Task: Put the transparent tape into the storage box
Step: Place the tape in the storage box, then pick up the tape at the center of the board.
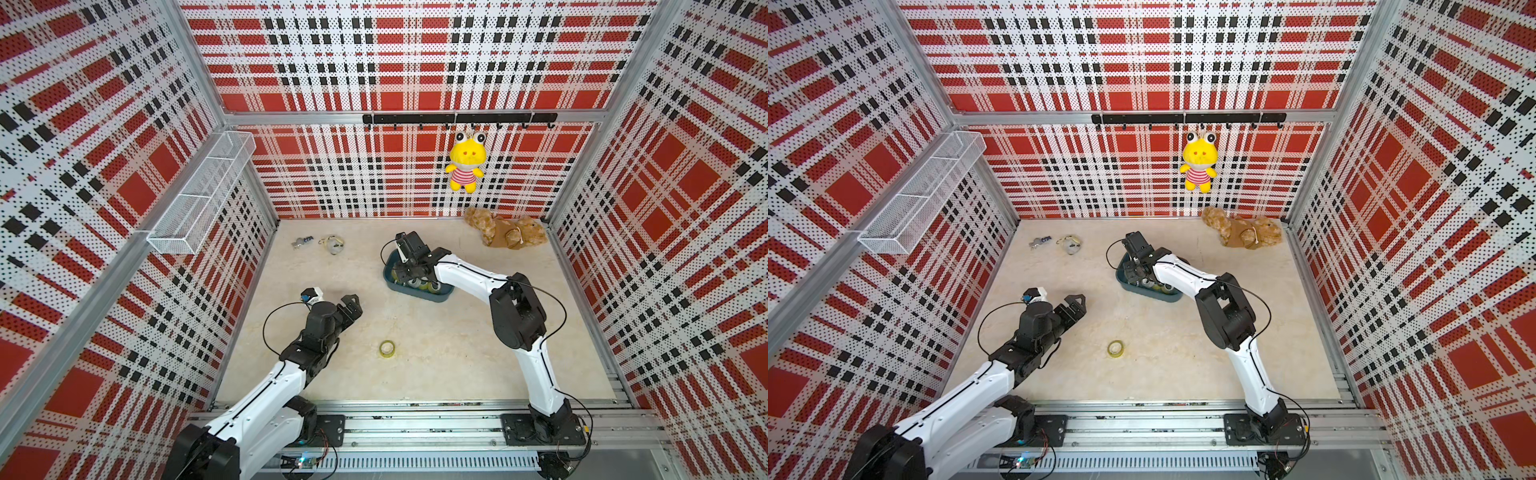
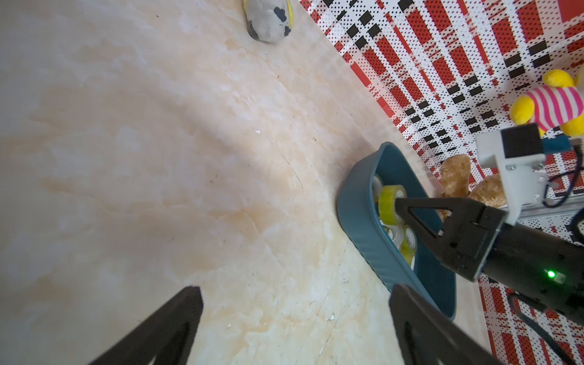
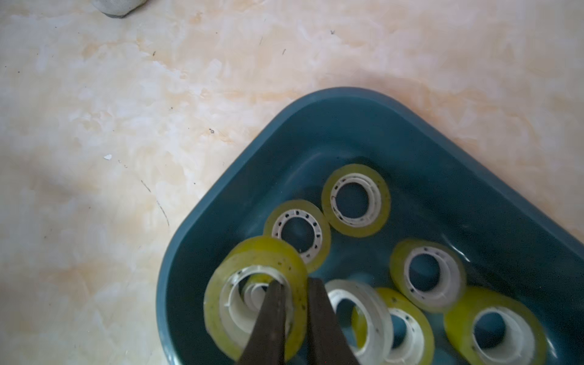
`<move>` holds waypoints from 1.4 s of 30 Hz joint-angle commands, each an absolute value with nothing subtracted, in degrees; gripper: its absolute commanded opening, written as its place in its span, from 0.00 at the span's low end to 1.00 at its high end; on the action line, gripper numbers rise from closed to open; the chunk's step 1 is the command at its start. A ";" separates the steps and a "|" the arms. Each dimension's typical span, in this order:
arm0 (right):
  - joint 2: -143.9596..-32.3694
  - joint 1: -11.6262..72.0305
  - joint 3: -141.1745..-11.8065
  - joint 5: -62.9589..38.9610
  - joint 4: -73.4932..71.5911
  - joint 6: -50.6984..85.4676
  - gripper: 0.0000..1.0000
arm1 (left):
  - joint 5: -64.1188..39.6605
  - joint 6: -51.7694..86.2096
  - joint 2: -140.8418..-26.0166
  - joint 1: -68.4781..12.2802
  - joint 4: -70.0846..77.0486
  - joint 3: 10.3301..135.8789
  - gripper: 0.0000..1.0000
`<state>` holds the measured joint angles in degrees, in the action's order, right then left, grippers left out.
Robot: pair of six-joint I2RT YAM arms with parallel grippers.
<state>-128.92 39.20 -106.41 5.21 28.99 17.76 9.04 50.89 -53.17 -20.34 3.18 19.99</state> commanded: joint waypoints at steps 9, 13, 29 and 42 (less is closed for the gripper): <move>-134.27 38.85 -114.16 6.15 32.37 16.75 0.50 | 8.96 49.92 -53.53 -20.74 4.14 21.35 1.00; -127.99 38.85 -108.88 6.51 31.00 17.34 0.54 | 8.78 50.19 -53.00 -20.83 4.13 21.24 1.00; -96.73 41.40 -74.16 -2.52 22.85 21.52 0.54 | 13.07 53.04 -55.41 -27.60 4.67 23.87 1.00; -101.46 53.30 -64.10 1.12 18.29 27.18 0.51 | 20.02 55.87 -57.62 -33.16 7.80 24.31 1.00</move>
